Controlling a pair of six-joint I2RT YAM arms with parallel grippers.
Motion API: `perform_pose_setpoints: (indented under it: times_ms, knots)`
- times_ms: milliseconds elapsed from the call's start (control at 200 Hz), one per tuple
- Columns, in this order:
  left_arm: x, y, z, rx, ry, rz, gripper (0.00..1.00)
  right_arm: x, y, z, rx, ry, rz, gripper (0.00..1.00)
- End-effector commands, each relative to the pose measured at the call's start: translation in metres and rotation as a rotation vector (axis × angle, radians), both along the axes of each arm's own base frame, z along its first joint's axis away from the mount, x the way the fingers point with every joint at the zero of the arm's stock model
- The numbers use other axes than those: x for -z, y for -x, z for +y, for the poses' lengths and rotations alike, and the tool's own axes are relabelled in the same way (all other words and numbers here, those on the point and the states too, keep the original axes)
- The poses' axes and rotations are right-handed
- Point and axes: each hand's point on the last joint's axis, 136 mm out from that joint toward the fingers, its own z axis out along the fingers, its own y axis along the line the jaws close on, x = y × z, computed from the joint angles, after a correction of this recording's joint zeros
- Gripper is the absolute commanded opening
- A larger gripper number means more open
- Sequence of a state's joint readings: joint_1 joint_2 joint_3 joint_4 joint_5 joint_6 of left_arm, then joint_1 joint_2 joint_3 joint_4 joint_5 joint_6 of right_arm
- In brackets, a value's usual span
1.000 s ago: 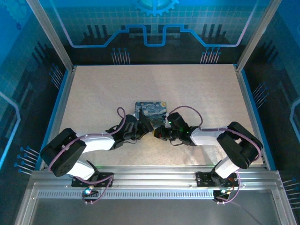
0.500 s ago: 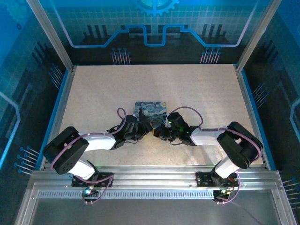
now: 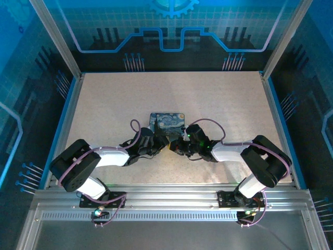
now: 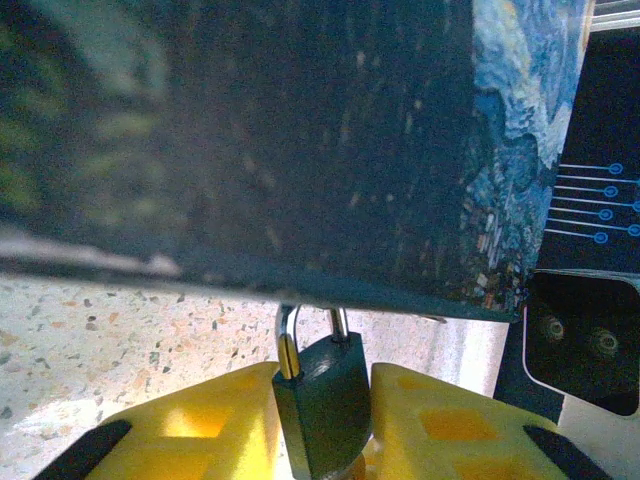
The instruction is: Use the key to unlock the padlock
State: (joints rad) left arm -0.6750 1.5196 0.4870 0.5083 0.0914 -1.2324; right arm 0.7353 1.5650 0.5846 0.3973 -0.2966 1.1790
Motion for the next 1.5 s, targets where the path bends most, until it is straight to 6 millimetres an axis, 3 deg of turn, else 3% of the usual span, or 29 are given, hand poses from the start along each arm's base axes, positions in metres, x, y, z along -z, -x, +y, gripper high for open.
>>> perform_pose_setpoints:
  times_ms: [0, 170, 420, 730, 1106, 1496]
  knots:
    - [0.002, -0.004, 0.002, -0.021, -0.005, 0.002, 0.26, -0.017, 0.001, 0.010, -0.018, -0.059, -0.035, 0.02]
    - [0.003, -0.003, 0.002, -0.022, -0.007, 0.005, 0.16, -0.018, 0.002, 0.007, -0.010, -0.056, -0.038, 0.06]
    - [0.000, -0.003, -0.002, -0.016, -0.002, 0.003, 0.09, -0.017, 0.005, 0.000, -0.011, -0.051, -0.047, 0.21]
    - [-0.003, -0.002, -0.003, -0.014, 0.007, 0.003, 0.08, -0.018, 0.011, -0.023, -0.045, 0.080, -0.118, 0.31]
    - [-0.009, -0.002, -0.002, -0.021, 0.008, 0.000, 0.08, -0.068, 0.005, -0.041, -0.113, 0.173, -0.405, 0.60]
    - [-0.026, 0.002, 0.000, -0.032, 0.012, 0.025, 0.09, -0.089, 0.004, -0.072, -0.191, 0.393, -0.752, 0.64]
